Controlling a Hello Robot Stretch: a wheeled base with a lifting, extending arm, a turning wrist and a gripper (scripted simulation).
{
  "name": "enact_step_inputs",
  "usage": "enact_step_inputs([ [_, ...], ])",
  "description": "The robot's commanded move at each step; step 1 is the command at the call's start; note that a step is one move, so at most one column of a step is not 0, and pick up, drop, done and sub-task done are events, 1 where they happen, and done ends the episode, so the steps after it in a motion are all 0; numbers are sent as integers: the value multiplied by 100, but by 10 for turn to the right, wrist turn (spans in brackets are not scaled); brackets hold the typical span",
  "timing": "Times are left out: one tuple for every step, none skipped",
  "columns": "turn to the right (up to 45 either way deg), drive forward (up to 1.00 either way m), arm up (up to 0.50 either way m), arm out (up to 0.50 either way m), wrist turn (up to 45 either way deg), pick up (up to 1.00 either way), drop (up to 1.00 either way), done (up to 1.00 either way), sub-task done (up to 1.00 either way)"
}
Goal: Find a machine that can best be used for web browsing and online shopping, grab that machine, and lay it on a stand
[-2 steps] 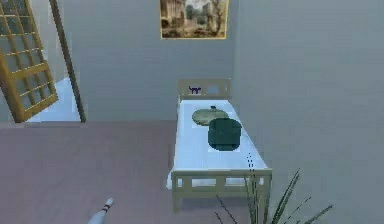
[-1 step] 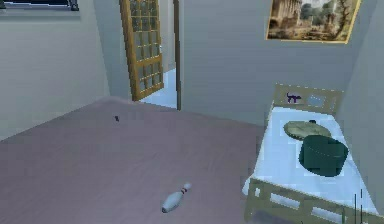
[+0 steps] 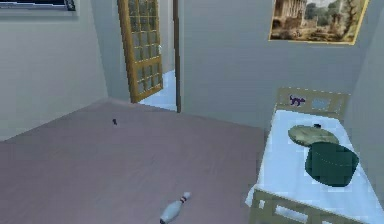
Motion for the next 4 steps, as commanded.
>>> enact_step_inputs([
  [210,0,0,0,0,0,0,0,0],
  [0,15,0,0,0,0,0,0,0],
  [-450,0,0,0,0,0,0,0,0],
  [-390,0,0,0,0,0,0,0,0],
])
